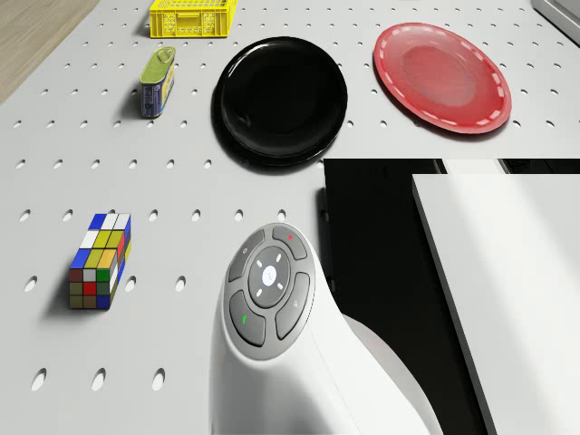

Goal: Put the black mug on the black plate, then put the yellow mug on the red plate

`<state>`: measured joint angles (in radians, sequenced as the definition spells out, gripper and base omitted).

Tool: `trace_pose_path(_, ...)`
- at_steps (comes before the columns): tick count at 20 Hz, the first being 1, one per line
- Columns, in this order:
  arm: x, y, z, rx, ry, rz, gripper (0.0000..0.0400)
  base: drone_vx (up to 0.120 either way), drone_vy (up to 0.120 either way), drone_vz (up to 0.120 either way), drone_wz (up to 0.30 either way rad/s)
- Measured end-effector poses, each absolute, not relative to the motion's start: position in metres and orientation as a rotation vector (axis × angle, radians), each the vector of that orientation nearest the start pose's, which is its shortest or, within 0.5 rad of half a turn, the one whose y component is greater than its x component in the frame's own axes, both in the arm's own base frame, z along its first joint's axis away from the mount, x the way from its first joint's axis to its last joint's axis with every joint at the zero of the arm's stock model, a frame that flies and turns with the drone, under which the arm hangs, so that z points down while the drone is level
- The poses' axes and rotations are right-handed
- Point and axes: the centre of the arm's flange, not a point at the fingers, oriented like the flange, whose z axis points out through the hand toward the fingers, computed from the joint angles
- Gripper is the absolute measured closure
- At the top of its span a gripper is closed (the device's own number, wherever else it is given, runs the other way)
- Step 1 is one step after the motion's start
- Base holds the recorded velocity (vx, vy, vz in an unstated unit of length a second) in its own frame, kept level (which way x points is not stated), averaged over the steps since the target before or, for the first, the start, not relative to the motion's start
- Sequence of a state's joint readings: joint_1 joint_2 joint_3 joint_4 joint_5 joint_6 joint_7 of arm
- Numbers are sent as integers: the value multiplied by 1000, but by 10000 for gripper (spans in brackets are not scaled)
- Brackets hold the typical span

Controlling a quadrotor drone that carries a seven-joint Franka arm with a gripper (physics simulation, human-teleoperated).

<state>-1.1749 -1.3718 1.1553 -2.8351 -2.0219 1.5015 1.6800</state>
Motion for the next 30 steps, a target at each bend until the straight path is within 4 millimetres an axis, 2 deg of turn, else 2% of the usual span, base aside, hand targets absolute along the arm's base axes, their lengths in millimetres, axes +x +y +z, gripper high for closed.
trace_pose_path(3,307,-14,545,0,-2,785,252,0,0,0,0)
trace_pose_path(8,307,-14,545,0,-2,785,286,0,0,0,0)
trace_pose_path(17,307,-14,544,0,-2,785,299,0,0,0,0)
trace_pose_path(22,307,-14,531,1,-2,785,300,0,0,0,0)
trace_pose_path(30,307,-14,506,1,-2,785,300,0,0,115,0)
